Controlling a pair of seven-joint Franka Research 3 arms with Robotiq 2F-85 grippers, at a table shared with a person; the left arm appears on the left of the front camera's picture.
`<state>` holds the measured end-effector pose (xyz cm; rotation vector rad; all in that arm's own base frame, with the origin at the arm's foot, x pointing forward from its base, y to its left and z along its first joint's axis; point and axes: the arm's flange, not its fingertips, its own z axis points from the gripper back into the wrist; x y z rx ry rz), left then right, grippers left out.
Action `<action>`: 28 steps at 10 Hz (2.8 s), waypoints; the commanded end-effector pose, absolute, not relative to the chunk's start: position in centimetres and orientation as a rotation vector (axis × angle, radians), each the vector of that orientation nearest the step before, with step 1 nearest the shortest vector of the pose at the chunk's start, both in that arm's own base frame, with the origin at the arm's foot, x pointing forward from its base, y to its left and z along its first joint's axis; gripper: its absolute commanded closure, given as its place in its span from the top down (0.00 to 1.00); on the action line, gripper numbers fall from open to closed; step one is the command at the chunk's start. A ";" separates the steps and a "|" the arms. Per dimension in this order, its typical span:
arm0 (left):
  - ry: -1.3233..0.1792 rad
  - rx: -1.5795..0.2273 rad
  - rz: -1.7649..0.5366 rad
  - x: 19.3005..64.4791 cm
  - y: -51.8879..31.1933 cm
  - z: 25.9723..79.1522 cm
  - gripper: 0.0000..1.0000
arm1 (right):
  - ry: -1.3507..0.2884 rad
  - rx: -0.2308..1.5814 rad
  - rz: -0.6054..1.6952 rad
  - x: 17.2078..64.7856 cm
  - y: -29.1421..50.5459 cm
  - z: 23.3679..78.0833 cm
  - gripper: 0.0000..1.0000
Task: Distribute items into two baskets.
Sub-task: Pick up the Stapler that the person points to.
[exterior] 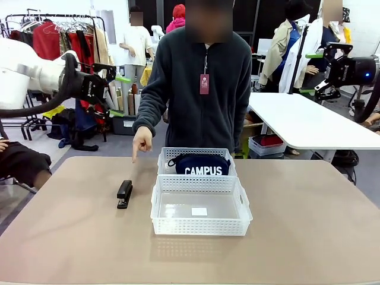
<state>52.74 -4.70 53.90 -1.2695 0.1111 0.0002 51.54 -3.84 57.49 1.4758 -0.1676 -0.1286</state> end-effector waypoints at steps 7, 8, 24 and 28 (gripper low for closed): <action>-0.002 -0.484 -0.060 52.8 -8.4 52.0 1.00 | -0.183 1.479 -0.132 51.4 -3.8 57.9 1.00; -0.024 -0.506 -0.067 52.7 -8.7 52.1 1.00 | -0.183 1.479 -0.132 51.4 -3.8 57.9 1.00; -0.034 -0.026 -0.029 55.0 -13.1 41.0 1.00 | -0.183 1.479 -0.132 51.4 -3.8 57.9 1.00; 0.093 -0.080 -0.112 53.9 -14.2 37.1 1.00 | -0.183 1.479 -0.132 51.4 -3.8 57.9 1.00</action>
